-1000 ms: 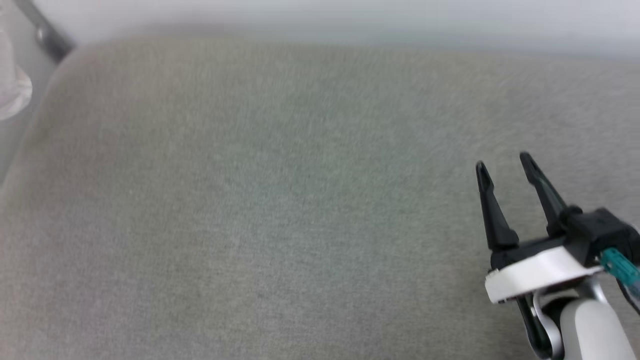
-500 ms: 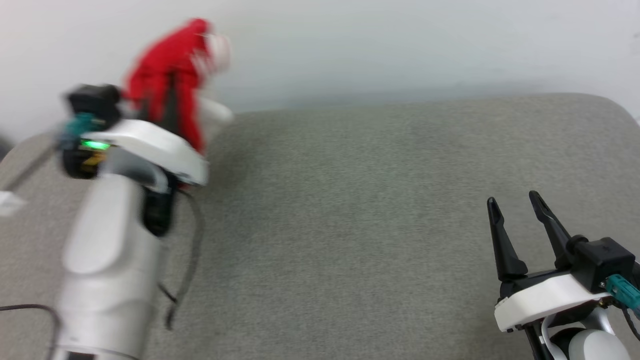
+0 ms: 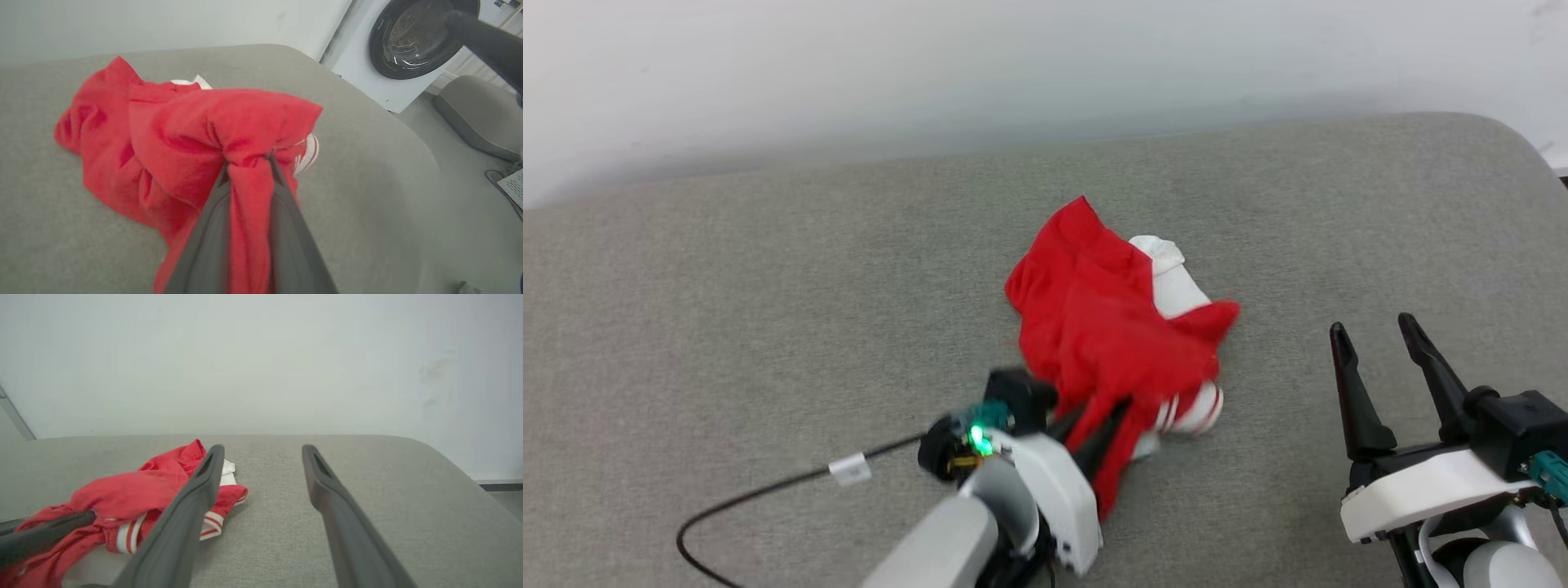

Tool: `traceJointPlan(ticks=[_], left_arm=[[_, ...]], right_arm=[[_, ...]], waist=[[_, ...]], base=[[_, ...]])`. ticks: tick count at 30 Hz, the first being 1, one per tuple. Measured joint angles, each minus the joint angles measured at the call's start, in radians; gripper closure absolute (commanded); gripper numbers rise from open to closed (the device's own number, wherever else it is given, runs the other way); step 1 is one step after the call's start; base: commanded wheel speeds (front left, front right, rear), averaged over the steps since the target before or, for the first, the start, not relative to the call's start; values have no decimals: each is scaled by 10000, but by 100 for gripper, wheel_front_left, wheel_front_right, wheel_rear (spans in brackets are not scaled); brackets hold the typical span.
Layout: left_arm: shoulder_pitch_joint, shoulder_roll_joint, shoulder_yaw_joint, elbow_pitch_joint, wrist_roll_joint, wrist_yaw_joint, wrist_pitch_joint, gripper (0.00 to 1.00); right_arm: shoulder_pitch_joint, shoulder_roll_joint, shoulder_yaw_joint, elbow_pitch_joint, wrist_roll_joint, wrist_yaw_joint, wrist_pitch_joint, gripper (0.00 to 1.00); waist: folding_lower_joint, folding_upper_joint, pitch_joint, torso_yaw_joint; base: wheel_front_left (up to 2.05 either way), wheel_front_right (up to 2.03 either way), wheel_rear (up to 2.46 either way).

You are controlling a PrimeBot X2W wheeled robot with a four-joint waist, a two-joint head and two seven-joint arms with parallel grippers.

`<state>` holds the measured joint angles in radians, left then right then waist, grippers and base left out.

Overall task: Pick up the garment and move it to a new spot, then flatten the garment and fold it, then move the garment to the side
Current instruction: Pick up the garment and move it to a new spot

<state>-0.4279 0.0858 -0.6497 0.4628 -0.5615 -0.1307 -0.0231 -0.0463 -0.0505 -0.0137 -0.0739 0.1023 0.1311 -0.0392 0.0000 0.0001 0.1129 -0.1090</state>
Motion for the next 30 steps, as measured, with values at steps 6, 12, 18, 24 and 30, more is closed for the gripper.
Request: traceJointPlan(ticks=[6, 12, 18, 24, 30], left_arm=[[728, 305, -734, -259, -228, 0, -485, 0], [440, 474, -431, -1197, 178, 263, -1634, 0], [392, 775, 447, -1802, 203, 1093, -2048, 0], [1028, 1521, 1799, -2119, 13, 2063, -2270, 0], [2060, 2318, 2621, -2531, 17, 2633, -2343, 0]], right_arm=[[-53, -2, -27, 104, -40, 0, -46, 0], [48, -2, -192, 67, -140, 0, 36, 0], [234, -2, -309, -42, -171, 0, 196, 0], [505, 0, -368, -132, -199, 0, 295, 0], [764, 0, -443, -159, -230, 0, 403, 0]], waist=[[0, -1, -114, 438], [0, -1, -443, 895], [0, 0, -827, 1272], [0, -1, -1132, 1458], [0, -1, -1260, 1454]], base=[[0, 0, 0], [0, 0, 0], [0, 0, 0], [0, 0, 0], [0, 0, 0]])
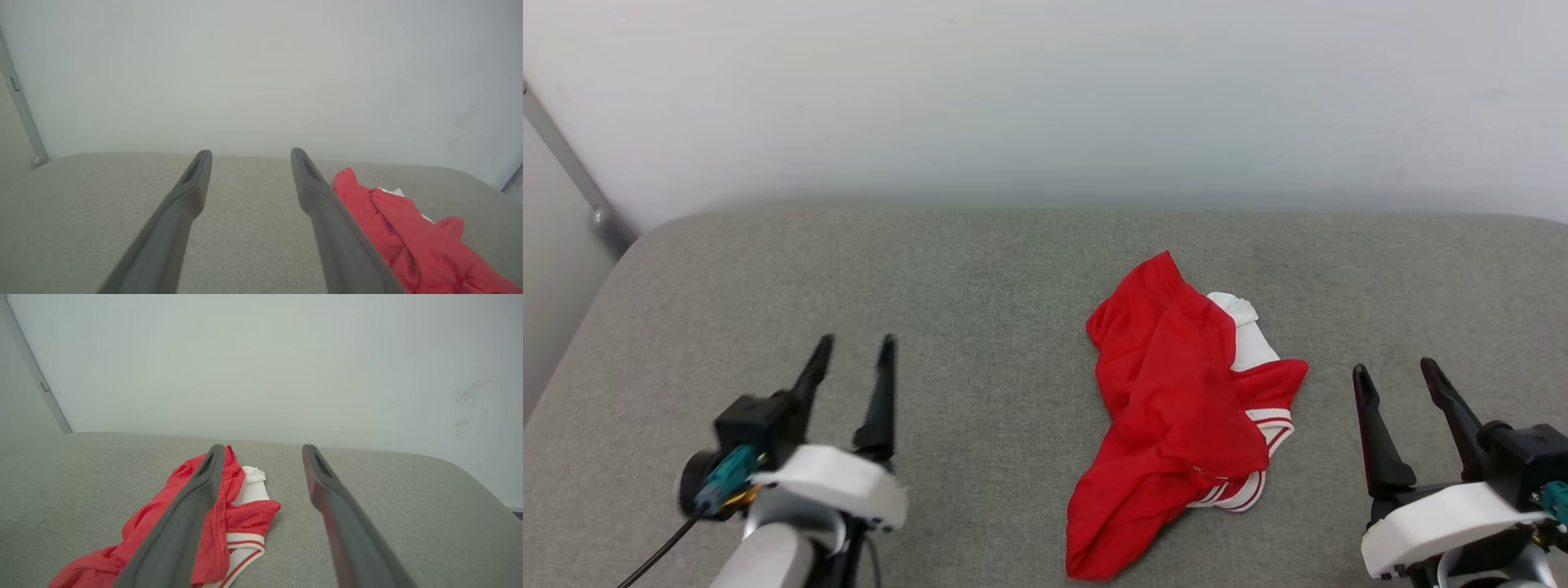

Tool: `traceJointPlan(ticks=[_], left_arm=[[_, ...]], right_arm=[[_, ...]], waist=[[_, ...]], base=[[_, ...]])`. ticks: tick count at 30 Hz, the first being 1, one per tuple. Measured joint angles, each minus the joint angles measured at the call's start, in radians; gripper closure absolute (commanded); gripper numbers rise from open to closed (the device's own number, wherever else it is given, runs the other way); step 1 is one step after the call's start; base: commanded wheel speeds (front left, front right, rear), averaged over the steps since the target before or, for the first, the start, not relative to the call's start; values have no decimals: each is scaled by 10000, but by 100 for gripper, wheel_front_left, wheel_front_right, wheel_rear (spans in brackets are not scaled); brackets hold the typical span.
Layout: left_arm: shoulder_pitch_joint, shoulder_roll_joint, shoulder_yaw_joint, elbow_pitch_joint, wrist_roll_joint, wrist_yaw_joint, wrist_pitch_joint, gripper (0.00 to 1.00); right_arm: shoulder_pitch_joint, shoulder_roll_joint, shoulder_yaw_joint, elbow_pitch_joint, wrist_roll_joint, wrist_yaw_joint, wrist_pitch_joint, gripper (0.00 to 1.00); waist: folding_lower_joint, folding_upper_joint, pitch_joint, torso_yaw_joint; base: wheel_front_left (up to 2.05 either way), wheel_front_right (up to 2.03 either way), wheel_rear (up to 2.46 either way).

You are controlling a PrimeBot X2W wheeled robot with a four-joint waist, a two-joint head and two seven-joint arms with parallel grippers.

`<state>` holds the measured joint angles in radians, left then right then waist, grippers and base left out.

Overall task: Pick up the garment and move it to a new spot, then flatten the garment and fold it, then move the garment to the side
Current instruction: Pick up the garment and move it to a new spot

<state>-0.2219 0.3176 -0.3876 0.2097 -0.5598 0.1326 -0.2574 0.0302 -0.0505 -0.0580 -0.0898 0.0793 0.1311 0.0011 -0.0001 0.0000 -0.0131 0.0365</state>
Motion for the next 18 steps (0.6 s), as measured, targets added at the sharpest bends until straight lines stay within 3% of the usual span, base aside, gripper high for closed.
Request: traceJointPlan(ticks=[7, 18], left_arm=[[803, 451, 173, -443, 119, 353, 42, 0], [885, 562, 56, -859, 201, 529, 259, 0]], right_arm=[[212, -2, -17, -38, 0, 0, 86, 0], [209, -2, 50, -59, 6, 0, 96, 0]], waist=[[1, 0, -70, -74], [0, 0, -10, -70]], base=[[0, 0, 0], [0, 0, 0]])
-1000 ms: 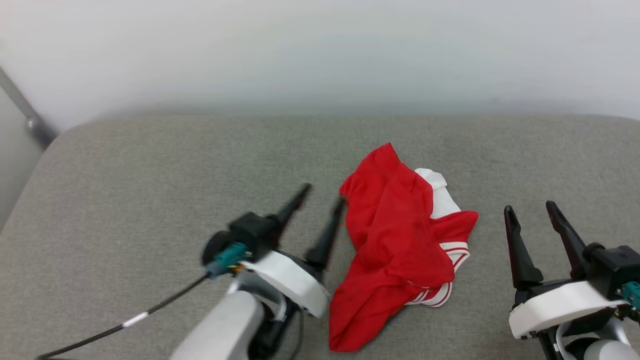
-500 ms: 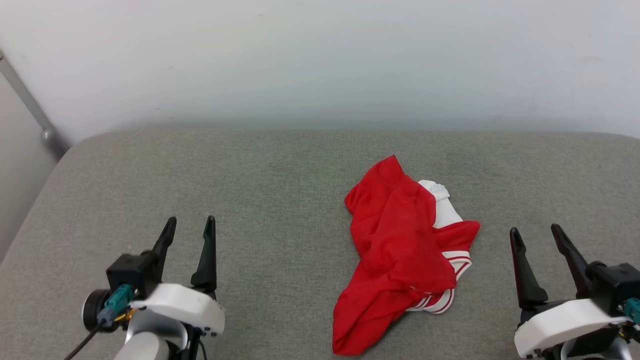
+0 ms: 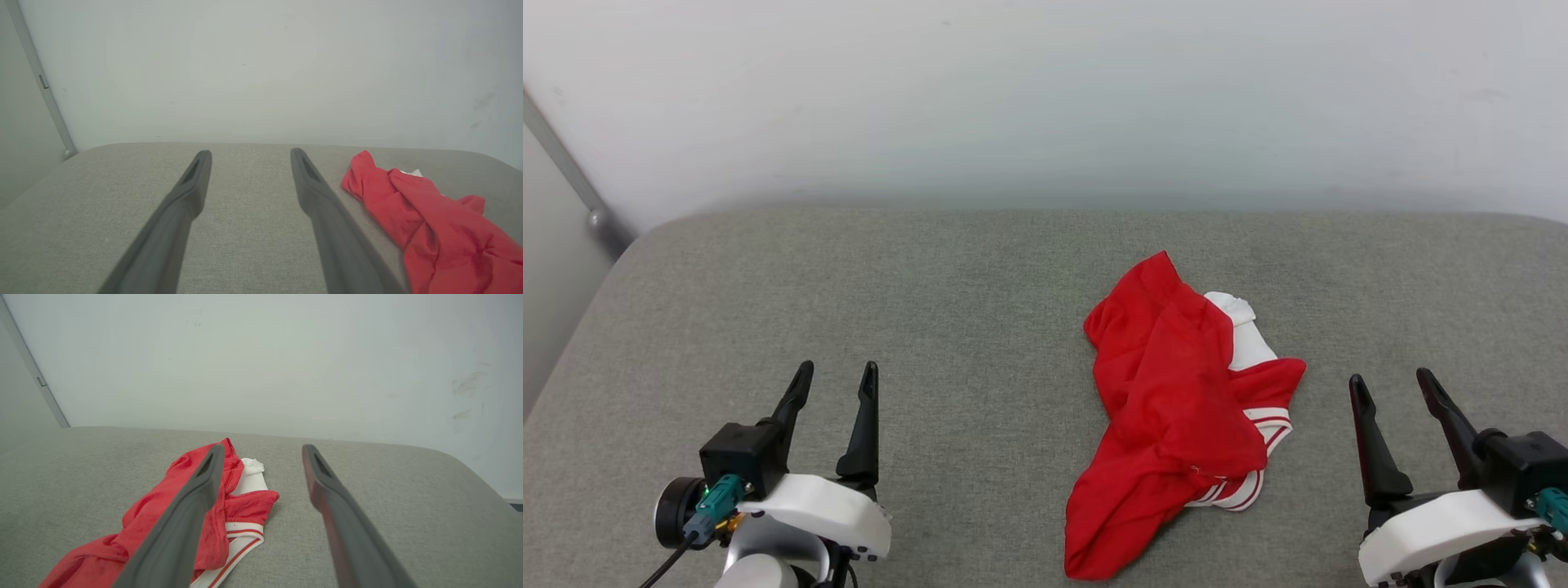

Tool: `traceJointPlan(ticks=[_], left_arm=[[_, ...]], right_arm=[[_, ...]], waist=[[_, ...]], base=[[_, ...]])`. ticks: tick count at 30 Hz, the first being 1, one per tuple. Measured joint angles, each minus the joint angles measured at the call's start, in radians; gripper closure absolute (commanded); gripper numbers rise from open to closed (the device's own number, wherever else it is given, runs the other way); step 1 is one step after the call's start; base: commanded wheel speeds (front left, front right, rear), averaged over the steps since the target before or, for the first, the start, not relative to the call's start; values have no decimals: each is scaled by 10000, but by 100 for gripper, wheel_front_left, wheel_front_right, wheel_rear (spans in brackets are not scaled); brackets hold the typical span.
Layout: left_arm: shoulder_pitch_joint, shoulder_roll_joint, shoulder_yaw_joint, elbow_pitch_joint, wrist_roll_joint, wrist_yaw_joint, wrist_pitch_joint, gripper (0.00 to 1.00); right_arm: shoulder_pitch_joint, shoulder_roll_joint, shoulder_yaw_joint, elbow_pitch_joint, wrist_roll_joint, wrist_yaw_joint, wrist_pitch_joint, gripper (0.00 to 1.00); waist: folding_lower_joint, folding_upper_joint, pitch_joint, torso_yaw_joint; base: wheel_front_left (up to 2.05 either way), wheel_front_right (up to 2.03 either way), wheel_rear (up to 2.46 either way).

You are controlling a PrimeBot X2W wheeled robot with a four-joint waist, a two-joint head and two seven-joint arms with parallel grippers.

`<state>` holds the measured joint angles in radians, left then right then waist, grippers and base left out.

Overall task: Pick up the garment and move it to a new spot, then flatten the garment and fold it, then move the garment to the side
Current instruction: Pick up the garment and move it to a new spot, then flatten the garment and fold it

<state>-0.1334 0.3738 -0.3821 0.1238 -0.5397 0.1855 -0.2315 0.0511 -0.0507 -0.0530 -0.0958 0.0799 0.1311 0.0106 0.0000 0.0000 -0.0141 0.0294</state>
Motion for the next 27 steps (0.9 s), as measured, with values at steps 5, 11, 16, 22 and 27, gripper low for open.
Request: traceJointPlan(ticks=[5, 11, 16, 22, 27], left_arm=[[-63, 23, -4, -142, -42, -4, 98, 0], [-1197, -224, -545, -431, 6, -376, 755, 0], [-2793, -838, -1760, -102, 173, -1181, 2123, 0], [-3689, -1407, -3127, 802, 54, -2163, 4075, 0], [-3914, -1641, -3994, 1480, -244, -2679, 5519, 0]], right_arm=[[-10, 0, 13, 23, 0, 0, -6, 0], [-58, 0, -29, -15, -17, 0, 12, 0], [-238, 0, -38, -173, -107, 0, 92, 0], [-338, 0, -15, -190, -119, 0, 151, 0], [-477, 0, 88, -21, -88, 0, 104, 0]], waist=[[0, 0, 56, -5], [0, 0, 247, 3], [0, 0, 595, -133], [1, 0, 971, -425], [1, 0, 1236, -681]], base=[[0, 0, 0], [0, 0, 0], [0, 0, 0], [0, 0, 0], [0, 0, 0]])
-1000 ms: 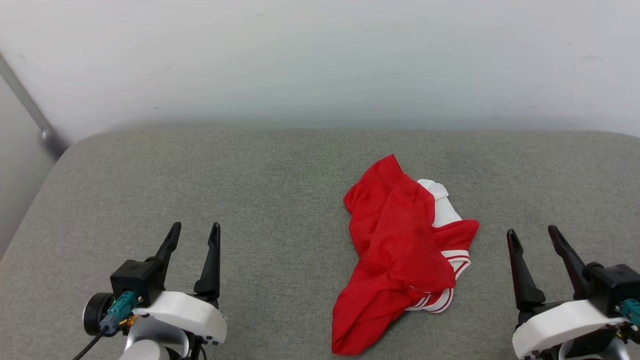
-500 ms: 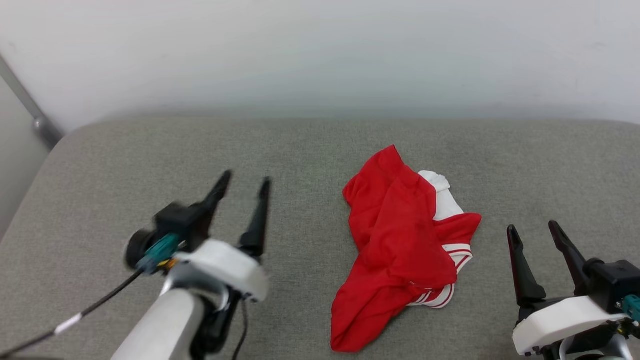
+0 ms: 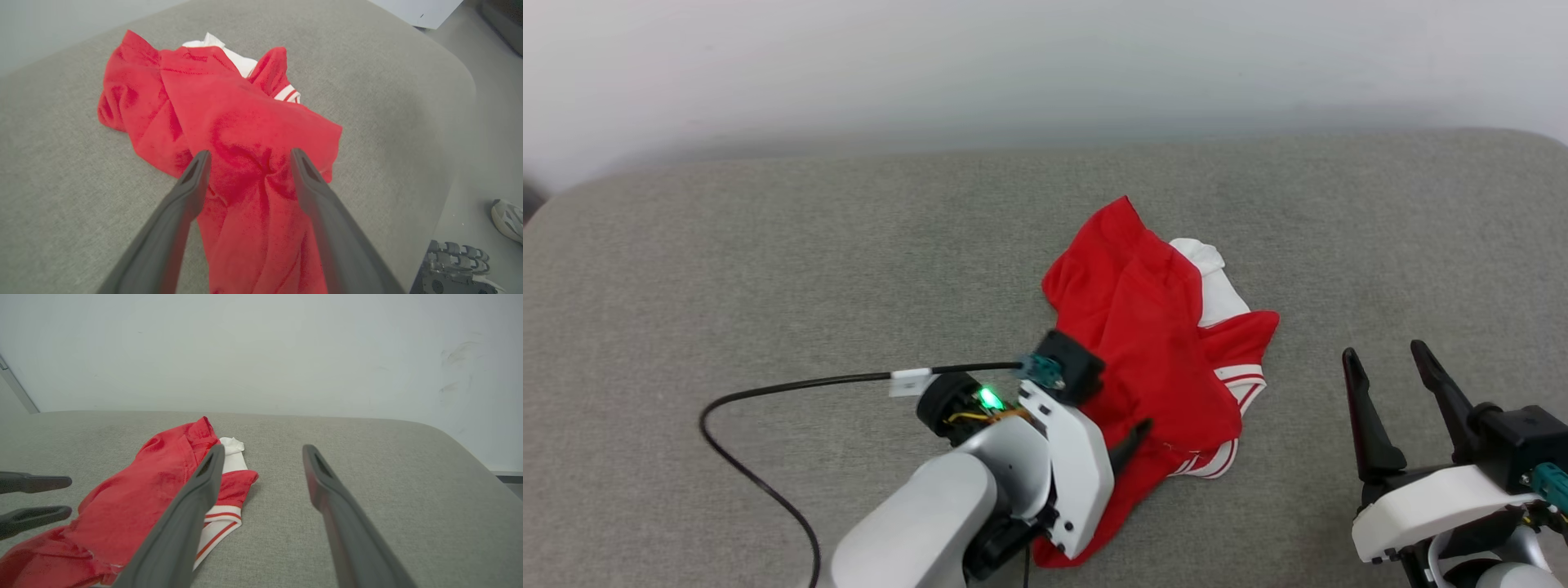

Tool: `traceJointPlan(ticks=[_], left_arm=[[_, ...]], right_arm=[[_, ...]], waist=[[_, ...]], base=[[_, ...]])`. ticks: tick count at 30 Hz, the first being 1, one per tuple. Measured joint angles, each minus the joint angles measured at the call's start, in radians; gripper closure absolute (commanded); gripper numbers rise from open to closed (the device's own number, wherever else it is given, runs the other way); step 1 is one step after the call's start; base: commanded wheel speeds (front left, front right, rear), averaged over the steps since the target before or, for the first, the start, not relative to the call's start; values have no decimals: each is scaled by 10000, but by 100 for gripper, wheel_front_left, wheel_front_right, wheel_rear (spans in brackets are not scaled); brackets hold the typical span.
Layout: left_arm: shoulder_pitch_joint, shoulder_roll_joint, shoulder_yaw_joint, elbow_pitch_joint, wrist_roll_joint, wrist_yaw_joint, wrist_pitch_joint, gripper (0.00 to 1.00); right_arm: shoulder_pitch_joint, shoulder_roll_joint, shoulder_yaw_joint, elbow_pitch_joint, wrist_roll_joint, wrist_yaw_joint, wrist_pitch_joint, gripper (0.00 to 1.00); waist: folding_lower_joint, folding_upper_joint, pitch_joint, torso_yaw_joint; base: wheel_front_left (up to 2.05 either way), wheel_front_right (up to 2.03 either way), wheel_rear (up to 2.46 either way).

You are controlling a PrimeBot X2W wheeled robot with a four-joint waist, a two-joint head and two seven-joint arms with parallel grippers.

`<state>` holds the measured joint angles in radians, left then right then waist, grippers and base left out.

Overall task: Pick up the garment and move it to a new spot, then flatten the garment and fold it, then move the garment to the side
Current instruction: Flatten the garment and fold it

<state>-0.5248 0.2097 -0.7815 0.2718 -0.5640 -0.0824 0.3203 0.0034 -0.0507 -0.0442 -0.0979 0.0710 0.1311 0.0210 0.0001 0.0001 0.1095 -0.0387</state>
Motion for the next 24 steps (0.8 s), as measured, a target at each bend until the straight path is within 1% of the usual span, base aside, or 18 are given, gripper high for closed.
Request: traceJointPlan(ticks=[5, 6, 8, 10, 13, 16, 18, 21, 24], left_arm=[[-67, -67, -708, 362, -489, -316, 1104, 0], [-70, -61, -830, 403, -589, -334, 1300, 44], [-85, -33, -970, 405, -725, -382, 1430, 100], [-156, 12, -993, 366, -738, -393, 1323, 100], [-330, 50, -788, 211, -629, -391, 704, 100], [-394, 63, -418, -82, -560, -205, -8, 100], [-390, 94, -65, -286, -589, 2, -454, 100], [-124, 221, 677, -644, -963, 529, -1068, 100], [771, 447, 1425, -855, -1513, 1091, -1521, 100]], right_arm=[[-77, 0, 96, 209, 81, 0, -107, 0], [-77, 0, 107, 240, 94, 0, -115, 0], [-77, 0, 117, 314, 109, 0, -150, 0], [-78, 0, 121, 362, 123, 0, -167, 0], [-77, 0, 67, 439, 153, 0, -201, 0], [-68, 0, -4, 502, 150, 0, -188, 0], [-40, 2, -33, 512, 148, 0, -148, 0], [-21, 2, -59, 522, 128, 0, -104, 0], [54, 0, -92, 502, 94, 0, -31, 0]], waist=[[0, 0, 157, -206], [0, 0, 170, -233], [0, -1, 189, -273], [0, 0, 186, -294], [0, 0, 133, -260], [0, 0, 14, -147], [0, 0, -78, -39], [0, 0, -246, 153], [0, 0, -409, 361]], base=[[0, 0, 0], [0, 0, 0], [0, 0, 0], [0, 0, 0], [0, 0, 0], [0, 0, 0], [0, 0, 0], [0, 0, 0], [0, 0, 0]])
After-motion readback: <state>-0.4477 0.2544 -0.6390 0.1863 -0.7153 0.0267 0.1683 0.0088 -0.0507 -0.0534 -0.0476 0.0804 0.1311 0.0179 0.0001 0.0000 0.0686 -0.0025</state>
